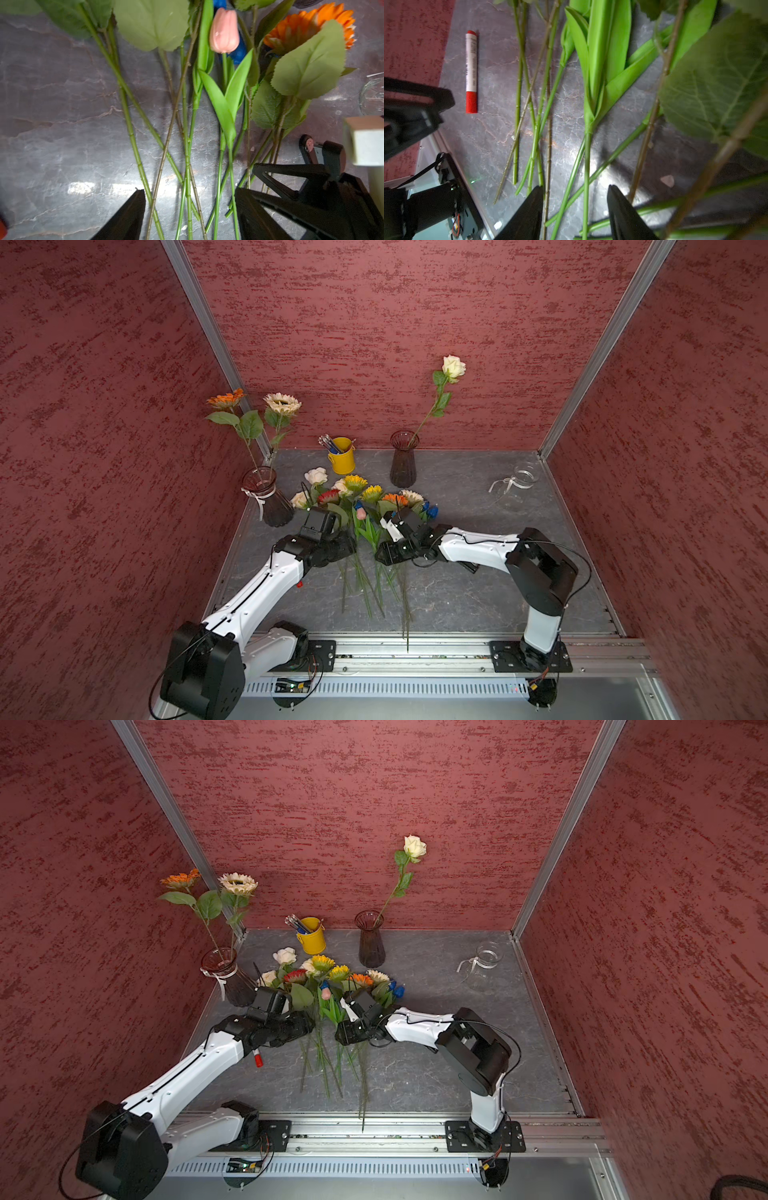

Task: Arrange the flowers in different vases according to their variety
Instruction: Pick up the flower at the center of the board.

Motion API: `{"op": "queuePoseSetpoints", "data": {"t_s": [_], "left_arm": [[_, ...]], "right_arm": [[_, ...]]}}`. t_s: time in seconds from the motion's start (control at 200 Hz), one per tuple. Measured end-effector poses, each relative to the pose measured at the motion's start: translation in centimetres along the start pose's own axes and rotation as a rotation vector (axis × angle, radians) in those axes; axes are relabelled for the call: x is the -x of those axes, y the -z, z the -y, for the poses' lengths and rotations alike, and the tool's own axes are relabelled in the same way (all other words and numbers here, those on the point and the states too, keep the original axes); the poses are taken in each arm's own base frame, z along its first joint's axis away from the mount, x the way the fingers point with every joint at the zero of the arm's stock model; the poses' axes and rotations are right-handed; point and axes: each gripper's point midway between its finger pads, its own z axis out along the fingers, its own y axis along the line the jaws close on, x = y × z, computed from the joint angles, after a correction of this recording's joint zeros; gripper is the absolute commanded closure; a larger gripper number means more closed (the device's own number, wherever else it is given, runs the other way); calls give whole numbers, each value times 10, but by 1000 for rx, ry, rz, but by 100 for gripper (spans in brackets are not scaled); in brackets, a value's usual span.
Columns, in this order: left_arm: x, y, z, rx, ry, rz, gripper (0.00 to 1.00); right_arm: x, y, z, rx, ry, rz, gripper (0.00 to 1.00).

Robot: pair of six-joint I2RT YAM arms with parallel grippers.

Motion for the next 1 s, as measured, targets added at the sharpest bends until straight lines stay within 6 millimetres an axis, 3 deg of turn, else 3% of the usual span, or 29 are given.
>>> {"op": "queuePoseSetpoints", "data": {"t_s": [0.12, 0.441, 0.661, 1.002], "left_arm": [[-5, -1, -6, 0, 16, -17, 27], [-17, -6, -18, 8, 37, -45, 27], [-17, -7, -21, 10, 46, -43, 27], [-22, -9, -27, 18, 53, -50, 27]], "right_arm": [[-2, -8, 7, -24, -10, -11, 53], [10, -15, 2, -14, -7, 7, 64], [4, -27, 9, -22, -21, -18, 70], [8, -31, 7, -13, -27, -17, 81]]}}
